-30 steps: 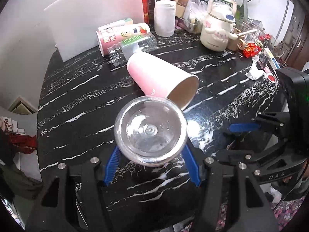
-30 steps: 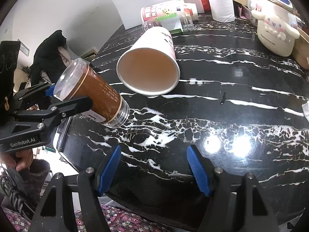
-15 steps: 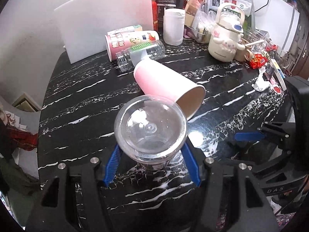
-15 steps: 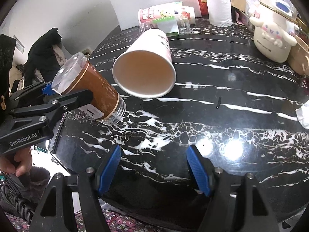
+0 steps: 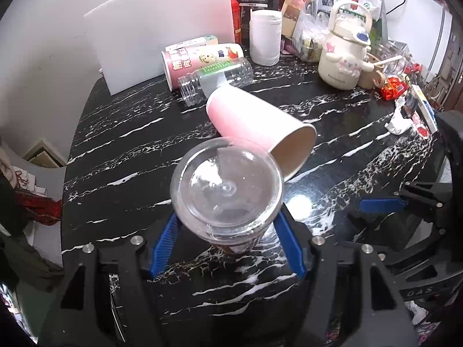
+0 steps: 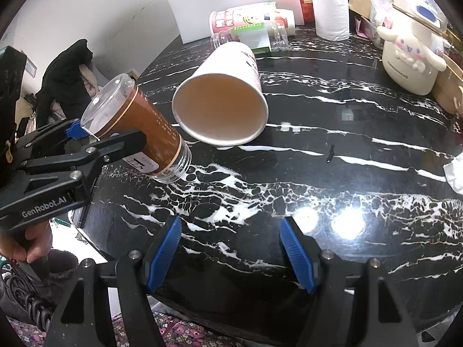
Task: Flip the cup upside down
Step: 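Lower the jar onto the table standing on its end and open the left gripper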
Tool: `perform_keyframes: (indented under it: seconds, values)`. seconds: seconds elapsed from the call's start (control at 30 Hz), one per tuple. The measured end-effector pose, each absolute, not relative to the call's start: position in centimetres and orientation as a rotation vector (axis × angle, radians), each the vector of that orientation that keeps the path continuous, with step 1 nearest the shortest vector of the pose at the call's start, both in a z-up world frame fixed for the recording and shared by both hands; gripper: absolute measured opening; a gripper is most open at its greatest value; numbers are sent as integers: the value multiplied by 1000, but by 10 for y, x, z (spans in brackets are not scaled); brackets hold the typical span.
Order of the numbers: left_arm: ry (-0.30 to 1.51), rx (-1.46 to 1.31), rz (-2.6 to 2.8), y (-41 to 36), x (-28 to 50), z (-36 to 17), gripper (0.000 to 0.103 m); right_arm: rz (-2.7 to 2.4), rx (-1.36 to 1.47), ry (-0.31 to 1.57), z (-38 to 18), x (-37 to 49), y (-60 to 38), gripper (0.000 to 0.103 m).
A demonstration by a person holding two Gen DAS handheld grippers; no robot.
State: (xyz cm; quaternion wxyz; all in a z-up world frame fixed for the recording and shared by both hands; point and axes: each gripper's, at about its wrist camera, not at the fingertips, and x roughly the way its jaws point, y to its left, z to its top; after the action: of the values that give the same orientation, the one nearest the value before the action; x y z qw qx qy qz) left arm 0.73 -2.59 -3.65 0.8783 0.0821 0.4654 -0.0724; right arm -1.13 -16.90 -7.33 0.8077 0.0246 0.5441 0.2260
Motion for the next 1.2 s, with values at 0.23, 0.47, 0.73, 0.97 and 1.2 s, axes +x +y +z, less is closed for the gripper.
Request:
perform_keyframes:
  seconds: [0.23, 0.47, 0.73, 0.97, 1.2]
  values:
    - [987, 130, -129, -19, 8, -36, 66, 482, 43, 1156, -70, -11, -166, 71]
    - [940, 100, -93, -5, -1, -17, 75, 484, 9, 1108, -52, -11, -161, 71]
    - [898, 72, -75, 4, -13, 8, 76, 490, -42, 1041, -23, -12, -150, 71]
    - [850, 43, -47, 12, -28, 35, 80, 474, -88, 969, 6, -17, -142, 71]
    - [857, 13, -31, 20, -44, 52, 81, 437, -132, 901, 27, -24, -135, 72]
